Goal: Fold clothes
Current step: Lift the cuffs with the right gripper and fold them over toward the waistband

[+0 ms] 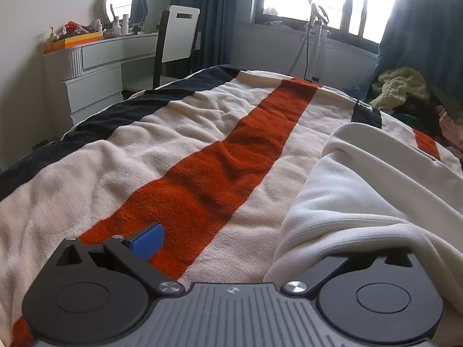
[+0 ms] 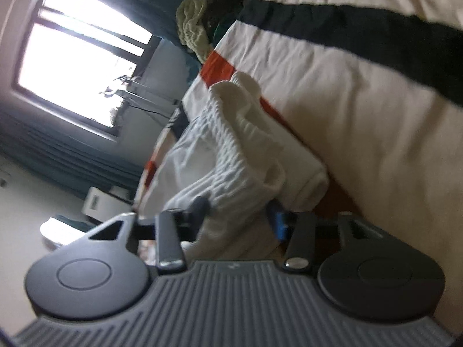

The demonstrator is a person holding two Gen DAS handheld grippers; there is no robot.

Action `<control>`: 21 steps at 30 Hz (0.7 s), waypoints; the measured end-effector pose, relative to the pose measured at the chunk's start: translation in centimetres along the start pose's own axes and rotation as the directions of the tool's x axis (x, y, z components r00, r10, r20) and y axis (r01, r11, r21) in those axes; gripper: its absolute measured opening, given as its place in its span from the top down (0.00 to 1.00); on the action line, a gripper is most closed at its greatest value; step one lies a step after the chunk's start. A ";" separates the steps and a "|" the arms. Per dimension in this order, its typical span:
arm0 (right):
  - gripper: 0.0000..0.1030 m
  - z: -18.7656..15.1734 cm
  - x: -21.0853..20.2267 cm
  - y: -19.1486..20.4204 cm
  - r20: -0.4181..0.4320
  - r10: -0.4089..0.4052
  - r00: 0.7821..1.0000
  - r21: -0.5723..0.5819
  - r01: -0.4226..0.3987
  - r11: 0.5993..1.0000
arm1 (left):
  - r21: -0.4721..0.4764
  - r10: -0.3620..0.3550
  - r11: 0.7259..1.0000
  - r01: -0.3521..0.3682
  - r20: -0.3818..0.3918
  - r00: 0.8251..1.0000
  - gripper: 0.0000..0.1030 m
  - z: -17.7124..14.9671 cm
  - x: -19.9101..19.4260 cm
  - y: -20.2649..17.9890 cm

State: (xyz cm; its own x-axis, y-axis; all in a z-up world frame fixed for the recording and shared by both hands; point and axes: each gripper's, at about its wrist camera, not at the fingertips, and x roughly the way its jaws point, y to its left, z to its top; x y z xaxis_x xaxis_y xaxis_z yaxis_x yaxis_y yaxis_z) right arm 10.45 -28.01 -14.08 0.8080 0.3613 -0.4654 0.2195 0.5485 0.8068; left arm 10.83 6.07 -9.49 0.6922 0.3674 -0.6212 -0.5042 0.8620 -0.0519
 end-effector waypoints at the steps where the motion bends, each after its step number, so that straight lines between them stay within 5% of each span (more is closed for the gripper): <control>1: 0.60 0.1 0.3 0.0 0.004 -0.010 1.000 -0.008 0.010 1.000 | 0.011 0.001 1.000 -0.001 0.005 1.000 0.00 0.0 -0.1 -0.1; 10: 0.74 2.2 -1.9 2.1 0.194 0.005 0.981 -0.170 0.028 0.985 | 0.135 -0.050 0.990 0.046 0.029 0.998 0.00 -0.8 -1.8 -1.7; 16: 0.74 3.8 -0.8 0.2 0.231 -0.088 0.969 -0.161 0.127 0.979 | 0.137 -0.121 0.983 0.124 -0.033 0.992 0.00 -1.3 -2.2 -1.6; 19: 0.71 4.0 -0.2 -1.0 0.224 -0.120 0.967 -0.131 0.151 0.980 | 0.100 -0.175 0.978 0.184 -0.096 0.980 0.01 -1.2 -2.7 -0.8; 21: 0.58 4.0 0.5 -1.9 0.205 -0.133 0.970 -0.101 0.156 0.983 | 0.059 -0.231 0.969 0.242 -0.149 0.962 0.01 -1.2 -3.0 -0.1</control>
State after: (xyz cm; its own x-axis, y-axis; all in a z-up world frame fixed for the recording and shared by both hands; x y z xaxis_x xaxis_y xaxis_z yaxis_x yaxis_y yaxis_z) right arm 12.61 -31.92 -14.36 0.8664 0.1225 -0.4842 0.2868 0.6716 0.6831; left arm 8.14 4.48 -8.55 0.7053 0.1024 -0.7015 -0.2904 0.9444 -0.1540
